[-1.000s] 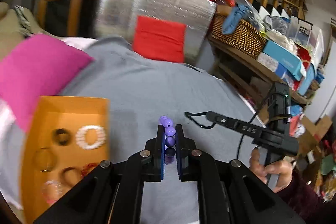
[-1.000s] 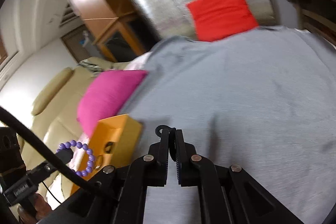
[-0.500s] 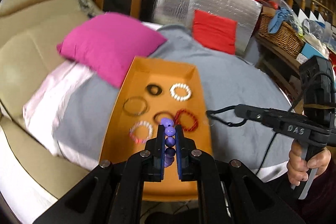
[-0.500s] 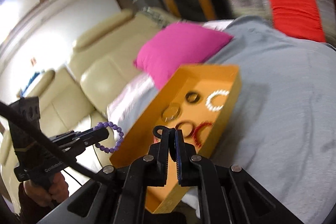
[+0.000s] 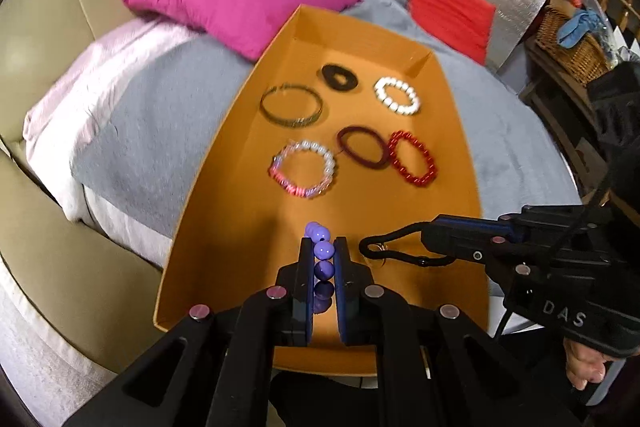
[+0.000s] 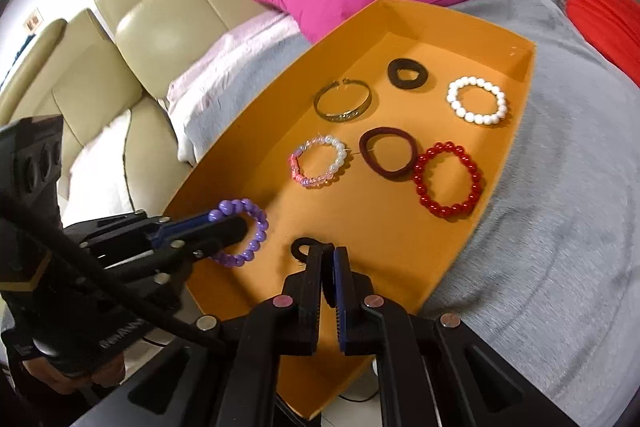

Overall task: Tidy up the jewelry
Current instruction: 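Carry the purple bracelet and black keychain into the orange box, then open both tools to release the pieces and withdraw from the box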

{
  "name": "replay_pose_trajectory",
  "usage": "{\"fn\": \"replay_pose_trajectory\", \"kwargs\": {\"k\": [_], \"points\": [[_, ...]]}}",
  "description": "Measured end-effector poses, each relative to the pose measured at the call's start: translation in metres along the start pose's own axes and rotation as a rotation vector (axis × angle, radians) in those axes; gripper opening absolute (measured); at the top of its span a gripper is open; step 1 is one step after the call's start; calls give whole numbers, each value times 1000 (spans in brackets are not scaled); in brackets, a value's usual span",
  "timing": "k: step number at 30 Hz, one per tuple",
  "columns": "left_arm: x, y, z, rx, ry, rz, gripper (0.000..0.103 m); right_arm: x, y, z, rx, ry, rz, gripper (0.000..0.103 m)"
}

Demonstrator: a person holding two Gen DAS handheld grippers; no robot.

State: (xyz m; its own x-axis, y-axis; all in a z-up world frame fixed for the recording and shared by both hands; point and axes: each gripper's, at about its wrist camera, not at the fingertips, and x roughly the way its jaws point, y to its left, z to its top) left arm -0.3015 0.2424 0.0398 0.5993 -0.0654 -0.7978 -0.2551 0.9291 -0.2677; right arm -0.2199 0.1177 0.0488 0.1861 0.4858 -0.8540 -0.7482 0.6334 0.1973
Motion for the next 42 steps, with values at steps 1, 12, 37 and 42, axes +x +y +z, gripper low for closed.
{"fn": "replay_pose_trajectory", "kwargs": {"k": [1,12,37,42], "points": [[3,1,0,-3,10,3,9,4,2,1,-7,15,-6,7],[11,3,-1,10,19,38,9,18,10,-1,-44,82,-55,7],[20,3,-2,86,21,242,13,14,2,-4,-33,97,-127,10],[14,0,1,101,-8,291,47,7,-3,-2,0,87,-115,32]]}}
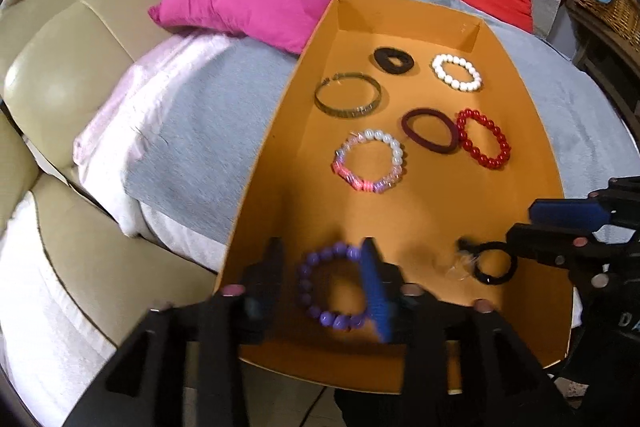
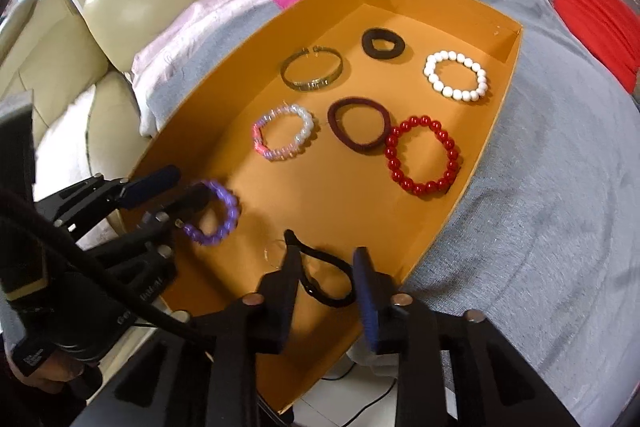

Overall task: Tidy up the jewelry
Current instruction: 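Open both tools to release the pieces and withdraw from the box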

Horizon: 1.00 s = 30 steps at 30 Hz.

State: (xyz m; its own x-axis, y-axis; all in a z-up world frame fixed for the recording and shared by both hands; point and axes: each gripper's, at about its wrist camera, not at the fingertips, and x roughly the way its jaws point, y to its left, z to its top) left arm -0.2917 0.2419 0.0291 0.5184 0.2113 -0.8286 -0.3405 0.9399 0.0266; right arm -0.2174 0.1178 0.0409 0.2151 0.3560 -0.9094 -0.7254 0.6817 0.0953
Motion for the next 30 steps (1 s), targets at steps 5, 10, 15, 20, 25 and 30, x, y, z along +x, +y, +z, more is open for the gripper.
{"fn": "replay_pose_trajectory", "kwargs": {"k": [5,10,15,20,25,30], "points": [[-22,-2,9,11,-67,61,59,-22,-9,0,29,-69,9,32],[-60,-8,24,13,-165,145,61,-50,-21,-3,57,-145,-4,32],[-109,-30,36,48,-324,313,86,-94,-36,-15,79,-261,-31,32],[-153,-50,44,65,-431,295,86,-141,-47,-30,80,-374,-70,39],[-191,-68,48,62,-493,274,86,-187,-58,-54,80,-491,-115,57],[-216,-81,46,80,-521,292,86,-224,-63,-74,85,-556,-124,60]]}}
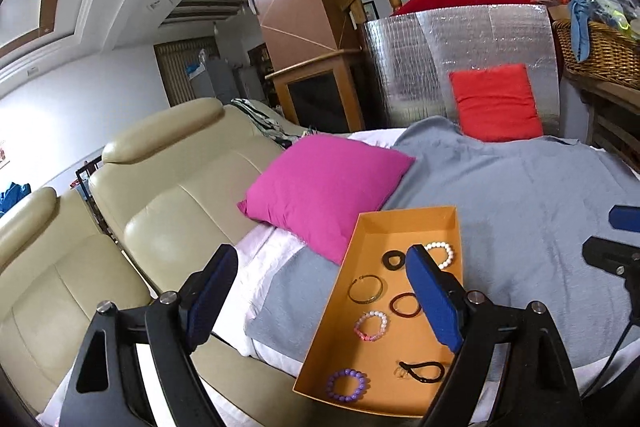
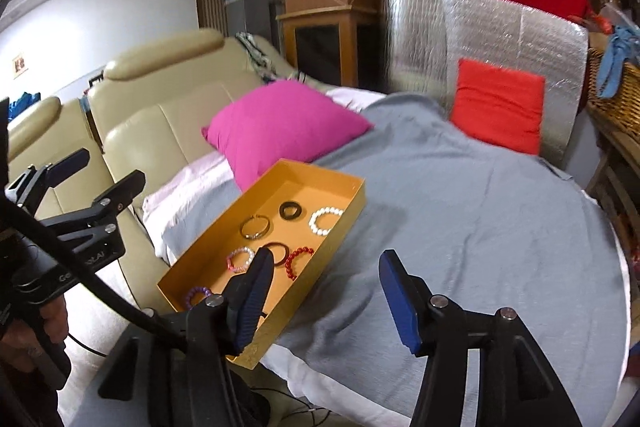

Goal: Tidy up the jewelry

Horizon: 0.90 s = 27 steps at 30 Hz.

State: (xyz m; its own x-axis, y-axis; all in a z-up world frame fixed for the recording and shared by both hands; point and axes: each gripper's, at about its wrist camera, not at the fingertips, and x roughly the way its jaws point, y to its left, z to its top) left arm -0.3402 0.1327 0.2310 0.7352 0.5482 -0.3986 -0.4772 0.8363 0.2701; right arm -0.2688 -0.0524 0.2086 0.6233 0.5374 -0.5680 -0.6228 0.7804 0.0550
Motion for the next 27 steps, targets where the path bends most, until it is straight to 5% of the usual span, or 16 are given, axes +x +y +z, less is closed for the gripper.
{"fn": "replay_pose_trajectory", "kwargs": {"k": [13,27], "points": [[-45,26,8,4,-23,74,94,-74,24,13,-56,-185,24,74],[-32,47,2,-19,19,82,95,-50,55,22,-96,-161,16,76]]}}
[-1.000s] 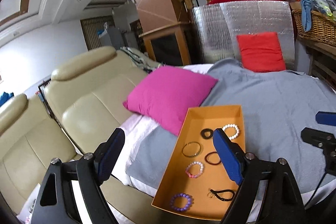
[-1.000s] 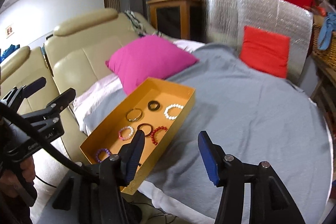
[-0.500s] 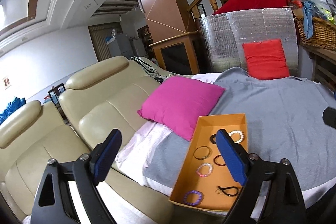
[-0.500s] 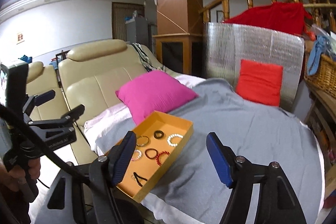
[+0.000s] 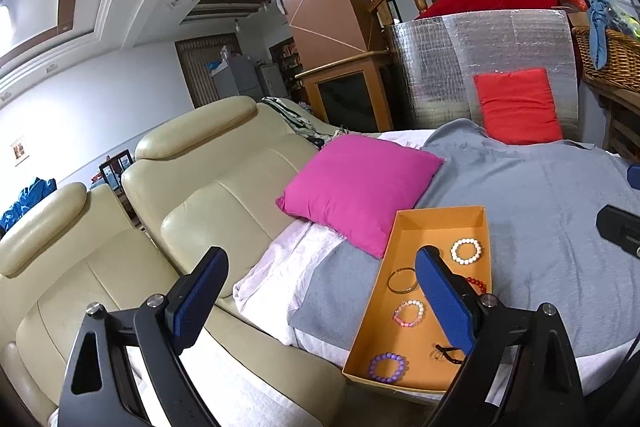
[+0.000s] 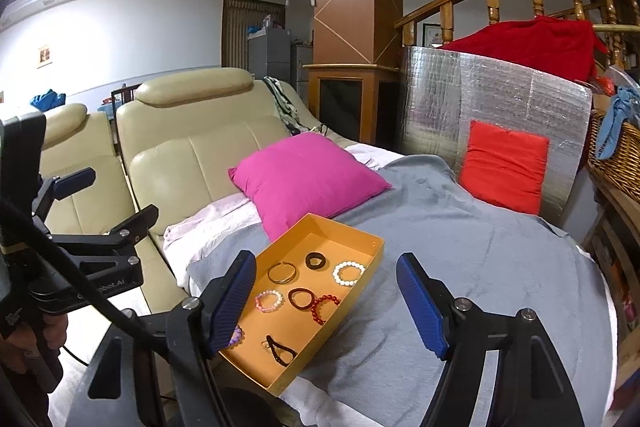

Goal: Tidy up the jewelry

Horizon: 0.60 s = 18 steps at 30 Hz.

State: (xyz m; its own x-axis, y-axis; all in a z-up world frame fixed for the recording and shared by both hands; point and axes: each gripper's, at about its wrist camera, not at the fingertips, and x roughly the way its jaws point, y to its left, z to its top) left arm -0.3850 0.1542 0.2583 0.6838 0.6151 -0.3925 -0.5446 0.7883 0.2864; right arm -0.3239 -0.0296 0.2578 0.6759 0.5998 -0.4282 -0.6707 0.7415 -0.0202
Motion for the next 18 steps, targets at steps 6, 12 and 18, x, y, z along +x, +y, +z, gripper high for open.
{"fn": "replay_pose_trajectory", "kwargs": {"k": [6,12,18], "points": [[3,6,-3,-14,10,11,95,10,13,-2,-30,14,7,76],[5,11,-3,-22,10,17,95,14,17,-3,-33,24,14,76],[5,11,-3,-23,12,23,95,15,16,-3,-34,25,13,76]]}}
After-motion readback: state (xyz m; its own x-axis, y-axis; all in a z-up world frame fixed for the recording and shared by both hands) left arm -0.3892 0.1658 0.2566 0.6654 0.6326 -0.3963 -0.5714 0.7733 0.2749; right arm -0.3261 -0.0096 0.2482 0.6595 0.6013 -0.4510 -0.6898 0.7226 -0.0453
